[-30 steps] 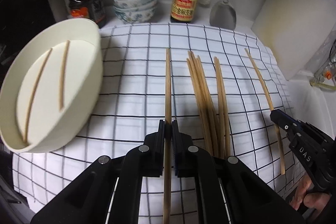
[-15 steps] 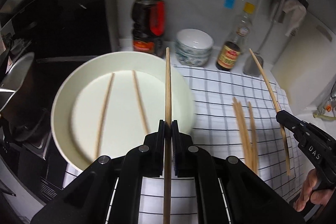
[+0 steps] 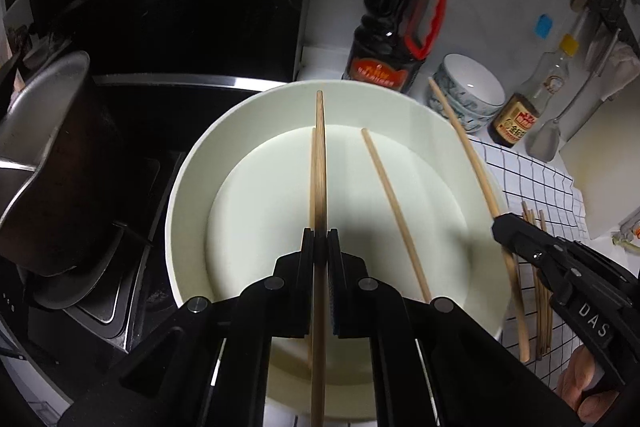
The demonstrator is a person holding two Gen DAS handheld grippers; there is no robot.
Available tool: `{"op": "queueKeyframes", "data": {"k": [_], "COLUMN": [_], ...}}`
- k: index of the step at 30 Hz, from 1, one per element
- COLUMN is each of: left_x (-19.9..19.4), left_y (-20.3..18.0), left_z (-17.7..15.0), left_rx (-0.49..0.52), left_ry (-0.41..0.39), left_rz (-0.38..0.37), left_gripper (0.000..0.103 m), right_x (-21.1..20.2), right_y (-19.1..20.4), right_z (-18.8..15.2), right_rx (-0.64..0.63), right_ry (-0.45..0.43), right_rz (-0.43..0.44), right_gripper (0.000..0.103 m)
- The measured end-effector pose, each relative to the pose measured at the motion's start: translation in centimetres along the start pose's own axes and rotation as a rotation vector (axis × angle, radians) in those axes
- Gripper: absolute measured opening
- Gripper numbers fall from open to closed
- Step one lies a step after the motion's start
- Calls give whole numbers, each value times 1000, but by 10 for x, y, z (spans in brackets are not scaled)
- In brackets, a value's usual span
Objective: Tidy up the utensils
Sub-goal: 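Lift both held chopsticks and carry them over the white plate, then lower the chopsticks beside the first pair and open both tools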
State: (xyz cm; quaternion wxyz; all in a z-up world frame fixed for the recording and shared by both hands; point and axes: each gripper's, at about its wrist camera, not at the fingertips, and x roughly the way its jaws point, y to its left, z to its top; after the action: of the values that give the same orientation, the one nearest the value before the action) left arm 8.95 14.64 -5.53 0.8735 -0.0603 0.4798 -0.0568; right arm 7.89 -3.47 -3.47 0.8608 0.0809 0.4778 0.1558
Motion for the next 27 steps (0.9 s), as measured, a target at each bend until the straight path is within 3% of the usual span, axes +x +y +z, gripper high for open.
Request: {"op": "queueKeyframes", "data": {"k": [14, 25, 27], "left_x": [45, 59, 59], "left_y": [12, 8, 8], "left_z": [4, 8, 7], "left_rx": [-8, 11, 14], "left_ry": [75, 100, 102], "left_rz": [11, 15, 20], "left_gripper": [7, 8, 12], "right_x": [76, 94, 95], "right_y": [6, 3, 2], "right_z": [9, 9, 9], "right_rx": [17, 19, 22], "right_ry": [172, 209, 207], "right_rz": [-8, -27, -34], "right_gripper": [6, 6, 6]}}
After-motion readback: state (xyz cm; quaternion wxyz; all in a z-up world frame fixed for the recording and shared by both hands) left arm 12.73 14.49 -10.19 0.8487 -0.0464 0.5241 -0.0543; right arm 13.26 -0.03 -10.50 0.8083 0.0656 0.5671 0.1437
